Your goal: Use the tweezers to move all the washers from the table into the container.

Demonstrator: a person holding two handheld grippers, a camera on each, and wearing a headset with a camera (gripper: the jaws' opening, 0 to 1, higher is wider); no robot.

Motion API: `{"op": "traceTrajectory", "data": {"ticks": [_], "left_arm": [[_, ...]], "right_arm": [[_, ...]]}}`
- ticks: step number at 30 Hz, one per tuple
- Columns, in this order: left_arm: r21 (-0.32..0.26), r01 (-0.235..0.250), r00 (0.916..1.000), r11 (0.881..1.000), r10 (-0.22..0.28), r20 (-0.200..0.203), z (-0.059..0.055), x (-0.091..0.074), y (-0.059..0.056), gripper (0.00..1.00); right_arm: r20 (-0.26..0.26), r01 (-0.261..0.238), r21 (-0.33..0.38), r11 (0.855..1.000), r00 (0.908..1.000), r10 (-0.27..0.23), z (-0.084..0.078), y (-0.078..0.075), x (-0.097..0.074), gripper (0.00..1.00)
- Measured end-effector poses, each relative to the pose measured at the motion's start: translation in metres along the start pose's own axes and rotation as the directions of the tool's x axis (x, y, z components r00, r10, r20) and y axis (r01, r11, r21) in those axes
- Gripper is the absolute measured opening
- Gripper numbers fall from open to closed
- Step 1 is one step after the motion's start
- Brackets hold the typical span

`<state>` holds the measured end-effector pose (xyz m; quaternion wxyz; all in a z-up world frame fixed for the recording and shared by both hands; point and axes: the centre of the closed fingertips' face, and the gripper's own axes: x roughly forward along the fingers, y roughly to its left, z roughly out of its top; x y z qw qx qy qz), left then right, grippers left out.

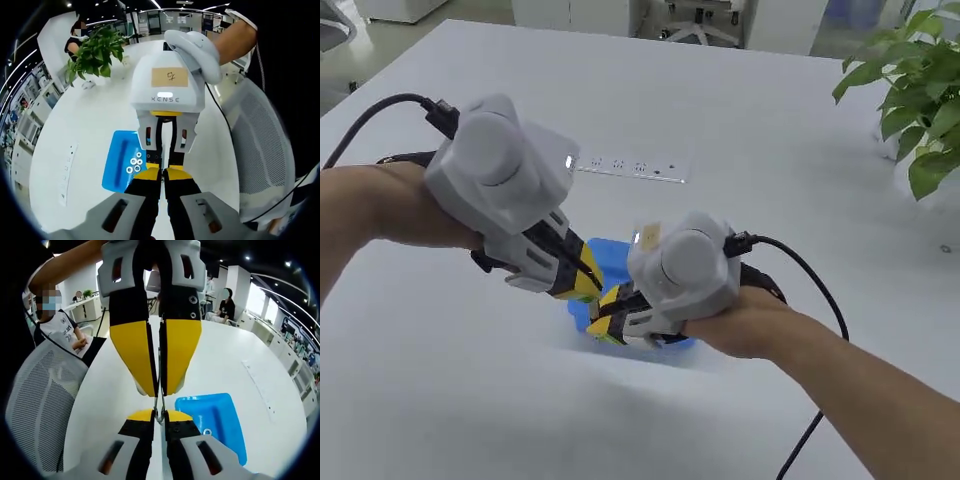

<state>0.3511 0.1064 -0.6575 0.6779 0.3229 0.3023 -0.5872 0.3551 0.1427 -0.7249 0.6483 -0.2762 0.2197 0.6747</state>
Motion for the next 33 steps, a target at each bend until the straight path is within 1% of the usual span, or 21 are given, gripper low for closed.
{"op": "traceTrajectory", "data": {"ticks": [9,13,17,25,33], "left_arm": [[0.023,-0.016,0.9998,1.000,0.016,0.007,0.010,-0.006,0.013,0.06],[0.031,-0.021,0.9997,0.999,0.021,0.012,0.013,-0.006,0.021,0.06],[0.037,-0.025,0.9996,0.999,0.024,0.016,0.014,-0.002,0.029,0.06],[0.040,-0.020,0.9996,0.999,0.019,0.021,0.009,0.008,0.041,0.06],[0.034,-0.007,0.9997,0.999,0.006,0.022,0.001,0.022,0.051,0.06]], "right_arm": [[0.009,0.021,-0.008,1.000,0.9997,-0.021,0.007,-0.015,-0.010,0.09],[0.010,0.030,-0.010,1.000,0.9995,-0.030,0.006,-0.023,-0.013,0.09],[0.007,0.038,-0.010,0.999,0.9992,-0.038,0.003,-0.032,-0.014,0.09],[0.001,0.041,-0.016,0.999,0.9991,-0.041,-0.007,-0.045,-0.009,0.09],[-0.006,0.029,-0.001,1.000,0.9996,-0.029,-0.020,-0.054,0.000,0.09]]}}
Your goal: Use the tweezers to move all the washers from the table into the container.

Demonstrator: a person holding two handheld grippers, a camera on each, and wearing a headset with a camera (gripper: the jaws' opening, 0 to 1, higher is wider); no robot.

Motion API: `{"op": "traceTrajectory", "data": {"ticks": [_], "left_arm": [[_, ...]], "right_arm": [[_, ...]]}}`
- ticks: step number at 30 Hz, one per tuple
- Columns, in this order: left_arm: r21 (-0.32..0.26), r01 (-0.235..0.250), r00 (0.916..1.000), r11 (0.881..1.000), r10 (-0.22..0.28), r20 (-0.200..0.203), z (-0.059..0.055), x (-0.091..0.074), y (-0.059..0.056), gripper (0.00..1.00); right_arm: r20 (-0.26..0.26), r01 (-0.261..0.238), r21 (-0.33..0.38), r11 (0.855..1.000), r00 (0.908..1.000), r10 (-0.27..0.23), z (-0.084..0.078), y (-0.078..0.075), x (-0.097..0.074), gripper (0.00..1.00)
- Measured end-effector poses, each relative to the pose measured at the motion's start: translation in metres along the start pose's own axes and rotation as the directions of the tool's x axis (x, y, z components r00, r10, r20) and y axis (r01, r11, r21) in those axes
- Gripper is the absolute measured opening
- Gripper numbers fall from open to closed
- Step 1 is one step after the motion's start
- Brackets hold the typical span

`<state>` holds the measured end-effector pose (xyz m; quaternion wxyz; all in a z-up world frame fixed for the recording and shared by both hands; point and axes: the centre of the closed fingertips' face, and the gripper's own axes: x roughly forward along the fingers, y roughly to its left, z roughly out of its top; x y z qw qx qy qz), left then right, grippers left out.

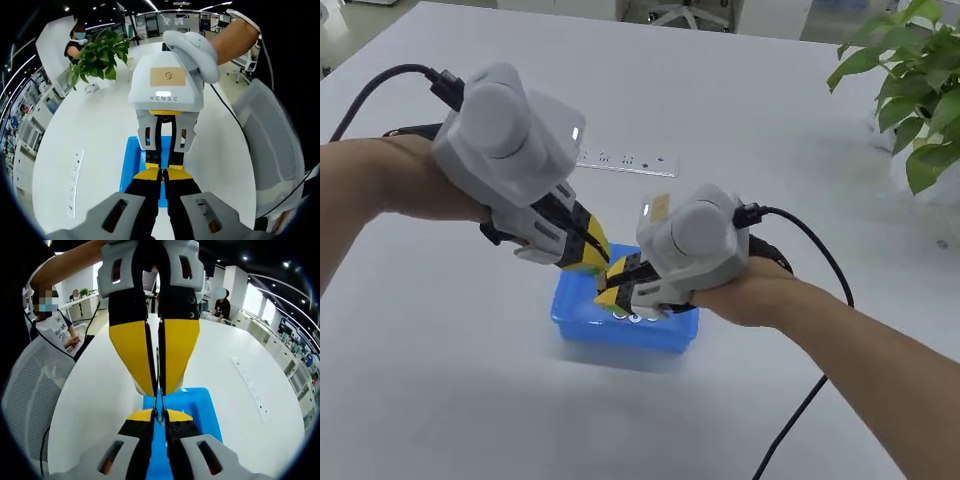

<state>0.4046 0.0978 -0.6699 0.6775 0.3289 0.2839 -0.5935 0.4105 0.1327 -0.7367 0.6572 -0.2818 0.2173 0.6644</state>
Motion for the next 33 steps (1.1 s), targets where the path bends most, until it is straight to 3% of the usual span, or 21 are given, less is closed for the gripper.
{"op": "traceTrajectory", "data": {"ticks": [19,33], "left_arm": [[-0.029,0.013,0.9999,0.999,-0.013,0.001,-0.023,0.024,0.015,0.06],[-0.038,0.012,0.9999,0.999,-0.012,-0.001,-0.032,0.034,0.020,0.06]], "right_arm": [[-0.007,-0.030,0.005,1.000,0.9995,0.030,-0.023,-0.013,0.024,0.09],[-0.013,-0.039,0.017,0.999,0.9992,0.039,-0.032,-0.018,0.033,0.09]]}}
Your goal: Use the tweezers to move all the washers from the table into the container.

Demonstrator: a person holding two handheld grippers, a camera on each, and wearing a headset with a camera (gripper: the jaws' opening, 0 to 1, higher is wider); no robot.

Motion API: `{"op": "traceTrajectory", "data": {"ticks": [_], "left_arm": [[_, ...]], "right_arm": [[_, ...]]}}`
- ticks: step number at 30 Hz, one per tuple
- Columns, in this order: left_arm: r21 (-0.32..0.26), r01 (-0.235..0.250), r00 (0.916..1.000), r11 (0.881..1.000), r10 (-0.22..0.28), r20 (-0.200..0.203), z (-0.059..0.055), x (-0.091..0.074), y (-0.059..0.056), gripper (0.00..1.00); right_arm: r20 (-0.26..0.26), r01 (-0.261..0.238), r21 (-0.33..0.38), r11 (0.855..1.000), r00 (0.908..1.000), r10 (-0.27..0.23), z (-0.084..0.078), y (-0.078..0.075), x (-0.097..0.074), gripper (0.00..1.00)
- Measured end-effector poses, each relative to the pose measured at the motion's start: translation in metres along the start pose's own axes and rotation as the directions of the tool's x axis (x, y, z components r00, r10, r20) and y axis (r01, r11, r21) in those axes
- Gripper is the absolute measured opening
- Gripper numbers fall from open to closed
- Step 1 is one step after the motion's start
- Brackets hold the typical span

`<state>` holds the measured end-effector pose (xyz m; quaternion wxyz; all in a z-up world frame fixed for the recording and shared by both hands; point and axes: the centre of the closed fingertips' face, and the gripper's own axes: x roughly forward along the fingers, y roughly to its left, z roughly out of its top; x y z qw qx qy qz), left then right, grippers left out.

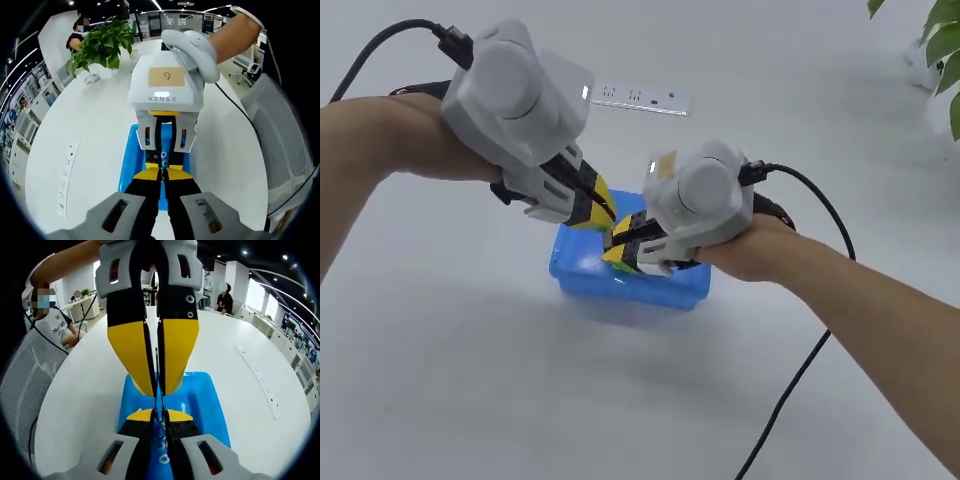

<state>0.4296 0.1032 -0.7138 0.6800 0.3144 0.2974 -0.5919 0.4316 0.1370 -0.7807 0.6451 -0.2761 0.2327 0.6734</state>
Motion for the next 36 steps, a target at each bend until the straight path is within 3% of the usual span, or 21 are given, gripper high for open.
{"op": "traceTrajectory", "data": {"ticks": [23,36], "left_arm": [[0.002,-0.001,1.0000,1.000,0.001,-0.009,-0.005,0.001,-0.002,0.06],[0.010,-0.010,0.9999,1.000,0.010,-0.005,0.007,-0.013,-0.007,0.06]], "right_arm": [[-0.002,0.003,-0.023,1.000,1.0000,-0.003,-0.002,0.000,0.004,0.11],[0.020,0.024,-0.032,0.999,0.9995,-0.023,0.011,0.002,-0.008,0.11]]}}
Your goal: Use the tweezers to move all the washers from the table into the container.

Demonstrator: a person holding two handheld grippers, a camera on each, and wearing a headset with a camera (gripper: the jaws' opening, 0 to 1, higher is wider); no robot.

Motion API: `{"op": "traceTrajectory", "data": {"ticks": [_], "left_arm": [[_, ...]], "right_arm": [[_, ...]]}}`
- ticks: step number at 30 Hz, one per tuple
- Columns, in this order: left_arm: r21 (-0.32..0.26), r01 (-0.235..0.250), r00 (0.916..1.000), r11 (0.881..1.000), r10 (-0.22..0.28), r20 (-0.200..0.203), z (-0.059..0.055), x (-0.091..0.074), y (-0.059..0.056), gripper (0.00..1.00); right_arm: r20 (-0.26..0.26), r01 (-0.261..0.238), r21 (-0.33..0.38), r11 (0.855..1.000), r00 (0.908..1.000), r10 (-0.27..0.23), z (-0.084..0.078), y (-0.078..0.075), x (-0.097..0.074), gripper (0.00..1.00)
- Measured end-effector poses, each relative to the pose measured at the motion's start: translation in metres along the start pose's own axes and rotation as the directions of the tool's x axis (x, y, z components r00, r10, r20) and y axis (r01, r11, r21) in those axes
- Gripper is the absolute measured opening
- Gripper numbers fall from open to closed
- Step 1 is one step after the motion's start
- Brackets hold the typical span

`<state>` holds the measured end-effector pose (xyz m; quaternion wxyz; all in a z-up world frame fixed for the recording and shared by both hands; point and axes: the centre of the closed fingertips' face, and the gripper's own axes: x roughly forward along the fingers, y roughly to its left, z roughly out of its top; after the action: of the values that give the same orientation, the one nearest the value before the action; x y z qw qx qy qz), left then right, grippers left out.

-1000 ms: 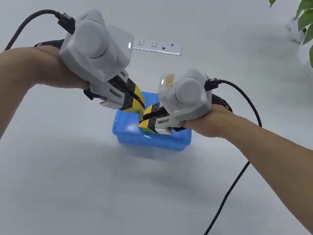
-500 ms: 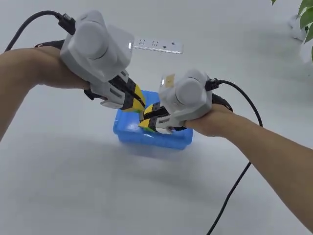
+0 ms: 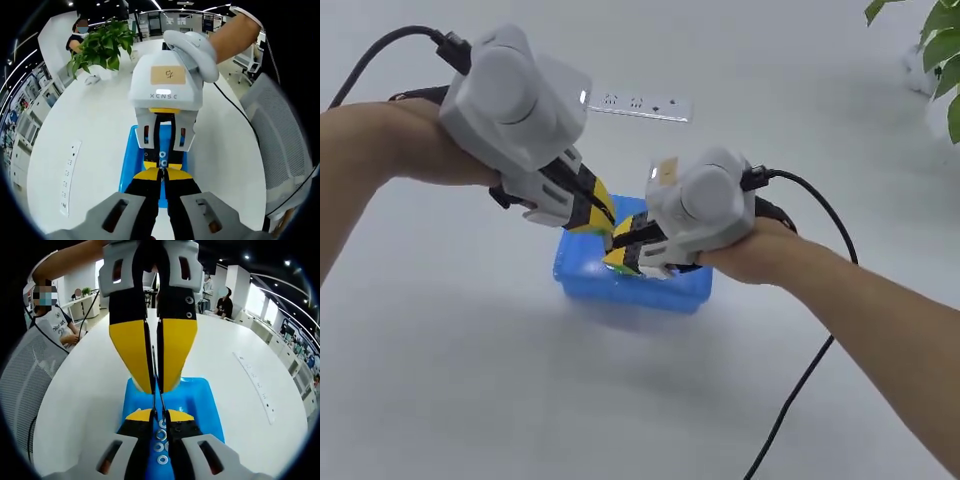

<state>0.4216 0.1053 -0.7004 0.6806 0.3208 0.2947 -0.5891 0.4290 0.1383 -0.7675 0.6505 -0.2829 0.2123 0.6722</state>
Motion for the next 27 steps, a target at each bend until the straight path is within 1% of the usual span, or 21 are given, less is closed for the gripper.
{"op": "traceTrajectory", "data": {"ticks": [6,15,27], "left_arm": [[0.003,-0.009,1.0000,1.000,0.009,-0.002,0.008,-0.009,-0.003,0.06],[0.015,-0.013,0.9998,1.000,0.013,-0.012,0.019,-0.022,-0.012,0.06],[0.023,-0.019,0.9998,1.000,0.019,-0.012,0.028,-0.032,-0.020,0.06]], "right_arm": [[0.016,0.015,0.003,1.000,0.9998,-0.015,0.008,0.002,-0.009,0.11],[0.037,0.029,0.002,1.000,0.9989,-0.029,0.021,0.008,-0.022,0.13],[0.052,0.033,-0.004,0.999,0.9981,-0.033,0.028,0.016,-0.028,0.13]]}}
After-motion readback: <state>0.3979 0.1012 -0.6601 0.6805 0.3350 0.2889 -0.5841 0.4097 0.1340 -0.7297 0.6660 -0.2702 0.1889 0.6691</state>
